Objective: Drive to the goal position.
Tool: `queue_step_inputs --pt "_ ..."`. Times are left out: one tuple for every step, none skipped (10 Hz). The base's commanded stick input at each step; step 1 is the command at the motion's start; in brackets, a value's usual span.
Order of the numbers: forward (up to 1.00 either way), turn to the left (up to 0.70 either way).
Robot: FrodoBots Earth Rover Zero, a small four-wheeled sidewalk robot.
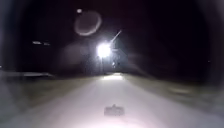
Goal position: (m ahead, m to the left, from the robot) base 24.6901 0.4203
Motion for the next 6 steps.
queue_step_inputs --pt "0.7 0.0" --pt "0.7 0.0" --pt "0.7 0.0" --pt "0.7 0.0" --pt "0.7 0.0" --pt "0.7 0.0"
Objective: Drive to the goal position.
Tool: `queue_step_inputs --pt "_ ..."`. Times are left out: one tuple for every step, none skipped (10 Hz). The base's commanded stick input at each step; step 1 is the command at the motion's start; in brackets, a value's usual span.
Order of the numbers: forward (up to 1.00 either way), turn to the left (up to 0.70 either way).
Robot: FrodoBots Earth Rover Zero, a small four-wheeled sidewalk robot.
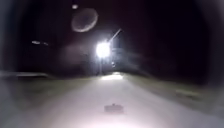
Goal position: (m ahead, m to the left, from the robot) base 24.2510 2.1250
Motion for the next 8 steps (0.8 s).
queue_step_inputs --pt "0.7 0.0" --pt "0.7 0.0" --pt "0.7 0.0" --pt "0.7 0.0" --pt "0.7 0.06" --pt "0.7 0.14" --pt "0.7 0.06" --pt "0.7 0.0"
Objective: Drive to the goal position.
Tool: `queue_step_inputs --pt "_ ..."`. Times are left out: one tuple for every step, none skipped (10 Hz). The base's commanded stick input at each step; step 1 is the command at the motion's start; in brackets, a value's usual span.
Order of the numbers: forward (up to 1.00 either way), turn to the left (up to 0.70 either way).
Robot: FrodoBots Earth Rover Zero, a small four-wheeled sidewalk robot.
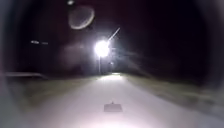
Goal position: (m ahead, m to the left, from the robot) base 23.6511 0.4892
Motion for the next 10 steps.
queue_step_inputs --pt "0.7 0.0" --pt "0.7 0.0" --pt "0.7 0.0" --pt "0.7 0.0" --pt "0.7 0.0" --pt "0.7 0.0" --pt "0.7 0.0" --pt "0.7 0.0" --pt "0.7 0.0" --pt "0.7 0.0"
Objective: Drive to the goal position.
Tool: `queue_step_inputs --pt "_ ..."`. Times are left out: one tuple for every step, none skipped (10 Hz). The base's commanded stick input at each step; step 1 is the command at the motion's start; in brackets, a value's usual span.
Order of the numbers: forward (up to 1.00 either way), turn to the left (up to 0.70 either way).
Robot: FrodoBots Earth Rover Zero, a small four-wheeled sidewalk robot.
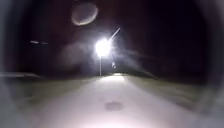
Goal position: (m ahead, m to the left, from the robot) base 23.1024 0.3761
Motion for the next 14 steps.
queue_step_inputs --pt "0.7 0.0" --pt "0.7 0.0" --pt "0.7 0.0" --pt "0.7 0.0" --pt "0.7 0.0" --pt "0.7 0.0" --pt "0.7 0.0" --pt "0.7 0.0" --pt "0.7 0.0" --pt "0.7 0.0" --pt "0.7 0.0" --pt "0.7 0.0" --pt "0.7 0.0" --pt "0.7 0.0"
